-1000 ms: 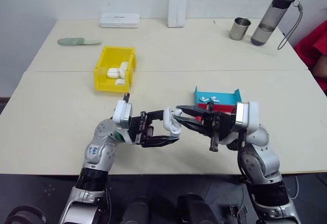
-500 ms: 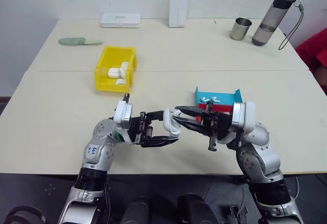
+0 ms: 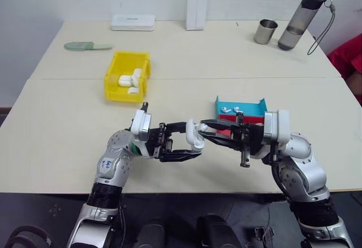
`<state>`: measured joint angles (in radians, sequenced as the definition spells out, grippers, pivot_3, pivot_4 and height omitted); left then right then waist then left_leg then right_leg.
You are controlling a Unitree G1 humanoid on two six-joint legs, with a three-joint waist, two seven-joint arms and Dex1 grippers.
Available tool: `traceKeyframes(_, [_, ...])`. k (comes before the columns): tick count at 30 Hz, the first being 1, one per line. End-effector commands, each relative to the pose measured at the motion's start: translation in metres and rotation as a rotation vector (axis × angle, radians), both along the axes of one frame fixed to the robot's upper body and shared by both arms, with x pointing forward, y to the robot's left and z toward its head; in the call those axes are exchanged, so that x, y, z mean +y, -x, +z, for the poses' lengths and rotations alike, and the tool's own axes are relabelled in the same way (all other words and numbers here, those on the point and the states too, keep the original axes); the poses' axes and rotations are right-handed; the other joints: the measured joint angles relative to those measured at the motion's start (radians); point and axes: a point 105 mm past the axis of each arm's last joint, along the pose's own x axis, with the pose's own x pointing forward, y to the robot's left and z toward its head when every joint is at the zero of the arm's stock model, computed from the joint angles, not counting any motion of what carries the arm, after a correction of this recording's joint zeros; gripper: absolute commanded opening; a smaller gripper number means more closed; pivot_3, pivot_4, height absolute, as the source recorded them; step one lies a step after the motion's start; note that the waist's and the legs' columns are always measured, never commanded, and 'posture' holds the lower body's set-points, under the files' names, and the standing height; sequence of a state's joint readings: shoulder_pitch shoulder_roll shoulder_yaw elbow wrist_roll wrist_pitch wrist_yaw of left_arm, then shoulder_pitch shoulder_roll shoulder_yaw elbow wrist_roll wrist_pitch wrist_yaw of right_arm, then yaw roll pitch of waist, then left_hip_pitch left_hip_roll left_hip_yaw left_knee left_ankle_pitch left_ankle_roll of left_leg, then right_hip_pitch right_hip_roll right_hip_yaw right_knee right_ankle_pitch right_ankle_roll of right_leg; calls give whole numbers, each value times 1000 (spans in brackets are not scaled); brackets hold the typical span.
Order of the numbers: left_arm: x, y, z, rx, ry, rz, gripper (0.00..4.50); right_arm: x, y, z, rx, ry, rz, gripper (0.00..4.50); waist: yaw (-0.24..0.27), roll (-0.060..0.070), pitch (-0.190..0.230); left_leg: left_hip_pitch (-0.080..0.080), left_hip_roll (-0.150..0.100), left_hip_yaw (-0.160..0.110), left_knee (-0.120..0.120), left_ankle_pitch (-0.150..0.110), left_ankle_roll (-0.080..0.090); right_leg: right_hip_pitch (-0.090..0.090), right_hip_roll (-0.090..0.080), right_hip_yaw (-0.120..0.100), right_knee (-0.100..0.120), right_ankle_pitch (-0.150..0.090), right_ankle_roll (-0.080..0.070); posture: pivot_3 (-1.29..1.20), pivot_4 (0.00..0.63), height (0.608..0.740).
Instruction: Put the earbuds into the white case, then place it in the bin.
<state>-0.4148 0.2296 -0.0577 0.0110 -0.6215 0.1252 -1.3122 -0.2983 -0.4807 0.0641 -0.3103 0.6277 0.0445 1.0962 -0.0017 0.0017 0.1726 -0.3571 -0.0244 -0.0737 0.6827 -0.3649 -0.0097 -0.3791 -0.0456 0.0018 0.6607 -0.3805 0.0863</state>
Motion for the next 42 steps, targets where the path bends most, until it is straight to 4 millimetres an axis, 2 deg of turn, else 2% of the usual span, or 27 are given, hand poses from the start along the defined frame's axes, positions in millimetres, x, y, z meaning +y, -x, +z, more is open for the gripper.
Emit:
traceKeyframes(1, [1, 5, 29, -121, 96, -4, 2764, 4, 2, -17, 80, 73, 31, 484, 1, 0, 0, 0, 0, 0, 0, 0, 0, 0, 0, 0, 0, 0, 0, 0, 150, 740])
traceKeyframes(5, [0, 6, 27, -124, 85, -11, 2764, 8, 5, -14, 145, 61, 71, 484, 1, 0, 0, 0, 0, 0, 0, 0, 0, 0, 0, 0, 0, 0, 0, 0, 150, 740])
traceKeyframes(7, [0, 6, 26, -126, 84, -12, 2764, 9, 8, -12, 107, 74, 83, 1202, 1, 0, 0, 0, 0, 0, 0, 0, 0, 0, 0, 0, 0, 0, 0, 0, 150, 740])
traceKeyframes(9, [0, 6, 26, -129, 83, -12, 2764, 9, 8, -9, 70, 65, 83, 1727, 1, 0, 0, 0, 0, 0, 0, 0, 0, 0, 0, 0, 0, 0, 0, 0, 150, 740])
traceKeyframes(11, [0, 6, 26, -132, 81, -11, 2764, 5, 9, -5, 95, 53, 90, 2418, 1, 0, 0, 0, 0, 0, 0, 0, 0, 0, 0, 0, 0, 0, 0, 0, 150, 740])
traceKeyframes(13, [1, 5, 25, -130, 79, -4, 2764, -3, 10, -3, 101, 62, 83, 3041, 3, 0, 0, 0, 0, 0, 0, 0, 0, 0, 0, 0, -1, 0, 0, 0, 150, 740])
traceKeyframes(17, [6, 3, 20, -124, 50, 23, 2764, -32, 12, -1, 136, 112, 23, 4468, 14, -1, 0, 0, 0, 0, 1, 0, 0, 2, 0, 0, -2, 0, 0, 0, 150, 740])
traceKeyframes(21, [18, -1, 13, -123, 13, 67, 2764, -81, 9, -3, 119, 163, -167, 4468, 23, -1, 1, 0, 0, 0, 0, 0, 1, 2, 0, 0, -2, 0, 0, 0, 150, 740])
traceKeyframes(24, [28, -2, 9, -123, -12, 102, 2764, -133, 6, -13, 108, 204, -381, 4468, 26, -1, 1, 0, 0, 0, 0, 0, 1, 2, 0, 0, -2, 0, 0, 0, 150, 740])
traceKeyframes(28, [40, -2, 6, -117, -26, 148, 2764, -217, 9, -42, 149, 248, -716, 4468, 29, -2, 1, 1, 0, 1, 0, -1, 1, 3, 0, 0, -2, 0, 0, 0, 150, 740])
traceKeyframes(29, [41, -1, 5, -112, -28, 157, 2764, -233, 13, -50, 157, 262, -771, 4468, 28, -1, 1, 1, 0, 1, 0, -1, 1, 3, 0, 0, -2, 0, 0, 0, 150, 740])
traceKeyframes(31, [42, -2, 4, -109, -32, 171, 2764, -252, 19, -60, 185, 270, -840, 4468, 25, -2, 1, 1, 0, 2, 0, -1, 1, 3, 0, 1, -2, 0, 0, 0, 150, 740])
traceKeyframes(33, [44, -3, 4, -108, -29, 198, 2764, -260, 19, -65, 186, 295, -862, 4468, 22, -1, 1, 2, 0, 2, 0, -1, 1, 3, 0, 1, -2, 0, 0, 0, 150, 740])
traceKeyframes(35, [46, -2, 2, -107, -27, 209, 2764, -253, 8, -56, 160, 305, -830, 4468, 7, -1, 1, 2, 1, 4, 0, -1, 1, 3, 1, 3, -2, 0, 0, 0, 150, 740])
traceKeyframes(37, [47, 0, -1, -89, -31, 200, 2764, -246, -9, -46, 178, 309, -816, 4468, -6, 1, 1, 4, 1, 7, 0, 0, 1, 4, 1, 4, -1, 0, 0, 0, 150, 740])
traceKeyframes(39, [48, 0, -3, -75, -42, 201, 2764, -246, -40, -32, 255, 311, -916, 4468, -15, 2, 1, 5, 2, 9, 0, 0, 1, 4, 1, 5, -1, 0, 0, 0, 150, 740])
traceKeyframes(40, [48, -1, -3, -75, -41, 202, 2764, -242, -51, -24, 273, 317, -929, 4468, -19, 2, 1, 5, 2, 9, 0, 0, 1, 4, 1, 4, 0, 0, 0, 0, 150, 740])
traceKeyframes(42, [48, -2, -2, -84, -38, 206, 2764, -213, -67, -2, 309, 341, -834, 4468, -18, 3, 1, 4, 2, 8, 0, 0, 1, 3, 1, 4, 0, 0, -1, 0, 150, 740])
